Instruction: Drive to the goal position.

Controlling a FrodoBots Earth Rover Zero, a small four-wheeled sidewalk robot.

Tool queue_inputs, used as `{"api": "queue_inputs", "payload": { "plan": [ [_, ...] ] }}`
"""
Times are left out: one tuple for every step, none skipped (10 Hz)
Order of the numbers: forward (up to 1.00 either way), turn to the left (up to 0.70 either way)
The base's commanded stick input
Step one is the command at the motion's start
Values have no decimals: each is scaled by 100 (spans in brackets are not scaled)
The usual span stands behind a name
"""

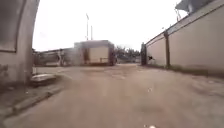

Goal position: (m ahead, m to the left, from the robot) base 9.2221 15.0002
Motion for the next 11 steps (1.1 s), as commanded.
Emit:
{"api": "queue_inputs", "payload": {
  "plan": [
    [50, 0],
    [50, 0],
    [50, 0],
    [50, 0],
    [50, 0],
    [50, 0],
    [50, 0],
    [50, 0],
    [50, 0],
    [50, 21],
    [50, 45]
  ]
}}
